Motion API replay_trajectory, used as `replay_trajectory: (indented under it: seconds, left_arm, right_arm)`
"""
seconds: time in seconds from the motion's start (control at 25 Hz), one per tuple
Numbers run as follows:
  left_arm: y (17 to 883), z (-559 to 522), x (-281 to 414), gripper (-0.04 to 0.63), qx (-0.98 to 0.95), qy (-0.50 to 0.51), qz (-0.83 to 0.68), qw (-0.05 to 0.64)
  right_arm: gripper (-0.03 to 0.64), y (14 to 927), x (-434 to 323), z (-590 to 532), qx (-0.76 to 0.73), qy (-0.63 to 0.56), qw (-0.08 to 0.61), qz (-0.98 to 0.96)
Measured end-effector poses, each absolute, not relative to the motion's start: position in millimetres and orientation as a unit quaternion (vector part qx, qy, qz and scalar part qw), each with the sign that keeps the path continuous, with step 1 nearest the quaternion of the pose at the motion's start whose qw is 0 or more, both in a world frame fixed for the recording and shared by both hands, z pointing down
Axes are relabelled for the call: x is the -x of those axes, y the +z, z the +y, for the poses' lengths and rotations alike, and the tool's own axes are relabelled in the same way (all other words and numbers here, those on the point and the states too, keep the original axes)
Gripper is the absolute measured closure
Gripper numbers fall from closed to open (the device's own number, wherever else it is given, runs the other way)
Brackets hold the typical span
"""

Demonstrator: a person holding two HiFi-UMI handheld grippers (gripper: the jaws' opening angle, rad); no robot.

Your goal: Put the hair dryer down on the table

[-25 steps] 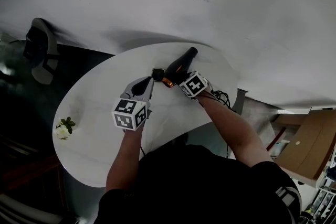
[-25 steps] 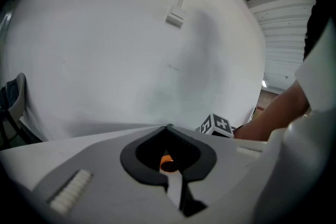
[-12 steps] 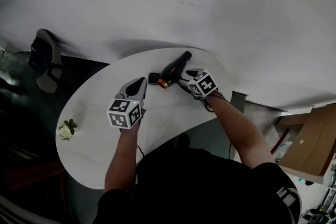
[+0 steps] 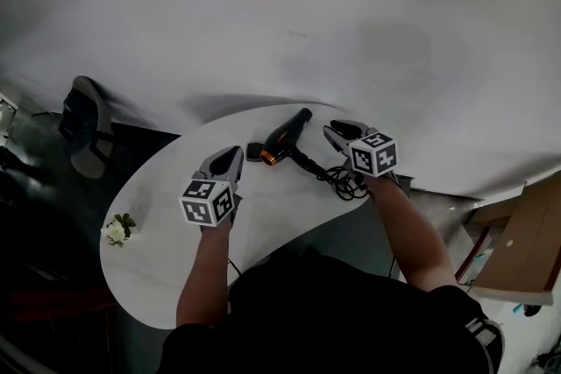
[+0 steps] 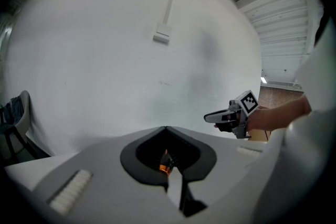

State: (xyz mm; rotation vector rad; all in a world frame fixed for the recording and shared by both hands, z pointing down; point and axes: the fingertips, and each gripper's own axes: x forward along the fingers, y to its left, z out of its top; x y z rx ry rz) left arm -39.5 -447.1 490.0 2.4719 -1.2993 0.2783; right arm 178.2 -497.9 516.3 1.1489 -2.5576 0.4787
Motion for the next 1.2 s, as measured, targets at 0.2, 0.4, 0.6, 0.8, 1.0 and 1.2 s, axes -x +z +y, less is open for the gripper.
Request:
replay_trajectory:
  seconds: [0.2, 0.4, 0.6, 0.8, 1.0, 1.2]
  left_arm:
    - [480, -442, 43, 0.586, -0.869, 0.081, -0.459, 0.168]
    - [472, -440, 46, 0.586, -0.87, 0.074, -0.46, 0.161]
    - [464, -441, 46, 0.586, -0.872, 0.074, -0.46, 0.148]
    - [455, -442, 45, 0.586, -0.876, 0.07, -0.458, 0.135]
    - [454, -445, 49, 0.586, -0.874, 0.072, -0.463, 0.131]
    - [453, -445, 56, 0.586, -0.871, 0.071, -0.468, 0.129]
  right_arm:
    - [0.551, 464, -207, -462, -0.438, 0.126, 0.074, -0.887]
    - [0.588, 440, -225, -437, -0.458, 0.093, 0.039, -0.883]
    - [0.604, 424, -222, -423, -0.454, 0.068, 0.013, -0.888]
    - [0.604, 422, -217, -421, -0.458, 0.071, -0.001, -0.886]
    - [0.606, 418, -212, -426, -0.458, 0.066, 0.0, -0.887]
    - [0.605, 419, -207, -428, -0.456, 0.067, 0.001, -0.887]
